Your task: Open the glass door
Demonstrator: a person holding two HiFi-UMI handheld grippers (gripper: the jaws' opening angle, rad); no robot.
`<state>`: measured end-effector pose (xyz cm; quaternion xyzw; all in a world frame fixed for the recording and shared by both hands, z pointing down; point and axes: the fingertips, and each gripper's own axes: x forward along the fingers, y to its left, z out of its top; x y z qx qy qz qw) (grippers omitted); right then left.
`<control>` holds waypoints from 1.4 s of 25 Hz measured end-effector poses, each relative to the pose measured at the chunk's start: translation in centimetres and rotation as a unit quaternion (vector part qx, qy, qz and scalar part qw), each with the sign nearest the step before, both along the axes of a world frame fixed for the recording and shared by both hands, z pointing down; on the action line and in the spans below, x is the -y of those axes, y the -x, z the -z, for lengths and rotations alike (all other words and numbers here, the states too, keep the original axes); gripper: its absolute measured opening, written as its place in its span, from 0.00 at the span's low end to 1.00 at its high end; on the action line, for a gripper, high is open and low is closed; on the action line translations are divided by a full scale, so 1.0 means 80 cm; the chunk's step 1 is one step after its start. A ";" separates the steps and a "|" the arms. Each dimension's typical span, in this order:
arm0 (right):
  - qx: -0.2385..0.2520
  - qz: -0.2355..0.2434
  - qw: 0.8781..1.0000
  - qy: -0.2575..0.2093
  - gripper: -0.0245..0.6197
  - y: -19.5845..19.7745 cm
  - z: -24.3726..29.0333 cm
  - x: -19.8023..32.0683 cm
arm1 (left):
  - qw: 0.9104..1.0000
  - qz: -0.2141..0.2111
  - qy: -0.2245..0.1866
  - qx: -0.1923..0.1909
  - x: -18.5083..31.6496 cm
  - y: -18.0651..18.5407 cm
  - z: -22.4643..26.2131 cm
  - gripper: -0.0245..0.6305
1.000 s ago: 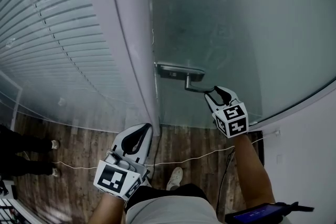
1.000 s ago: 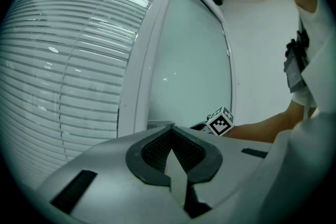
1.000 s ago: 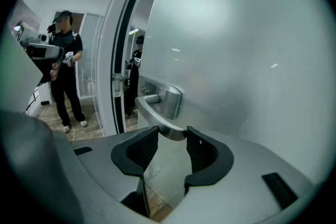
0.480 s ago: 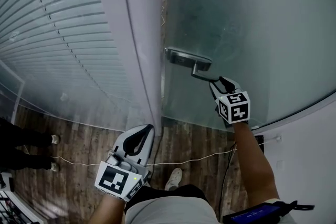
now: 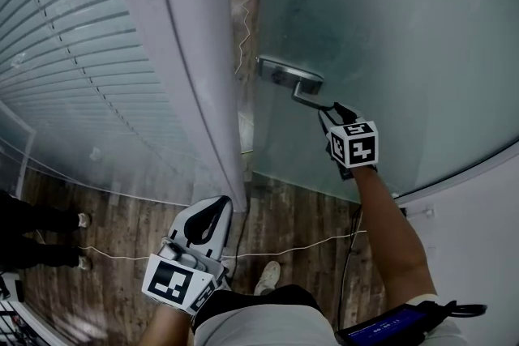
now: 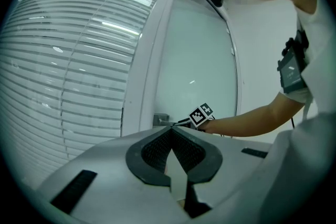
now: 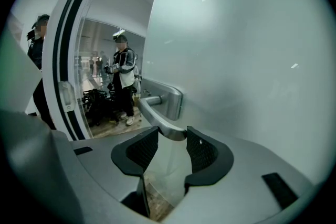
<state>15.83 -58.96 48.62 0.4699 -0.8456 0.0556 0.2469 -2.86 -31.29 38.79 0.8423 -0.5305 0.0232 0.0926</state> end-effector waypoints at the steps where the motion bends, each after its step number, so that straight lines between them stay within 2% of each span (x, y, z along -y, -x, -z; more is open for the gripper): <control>1: 0.002 -0.001 1.000 -0.001 0.30 -0.003 -0.006 0.004 | 1.000 0.001 0.000 0.002 -0.001 -0.004 -0.005 0.04; 8: 0.023 -0.003 1.000 0.003 0.30 -0.021 -0.011 0.040 | 1.000 0.009 0.000 0.005 0.005 -0.022 -0.010 0.04; 15: 0.000 0.000 1.000 0.001 0.30 -0.020 0.004 0.076 | 1.000 0.022 0.007 0.001 0.013 -0.014 -0.004 0.04; 25: 0.032 0.014 0.998 -0.052 0.30 -0.037 0.034 0.039 | 1.000 0.011 -0.002 0.010 0.011 -0.038 -0.016 0.04; 30: 0.040 0.015 0.996 -0.074 0.29 -0.036 0.063 0.008 | 1.000 0.005 -0.004 0.006 0.006 -0.032 -0.004 0.04; 35: 0.060 0.001 0.994 -0.093 0.20 -0.052 0.086 -0.024 | 1.000 0.000 -0.007 0.005 -0.001 -0.031 0.002 0.04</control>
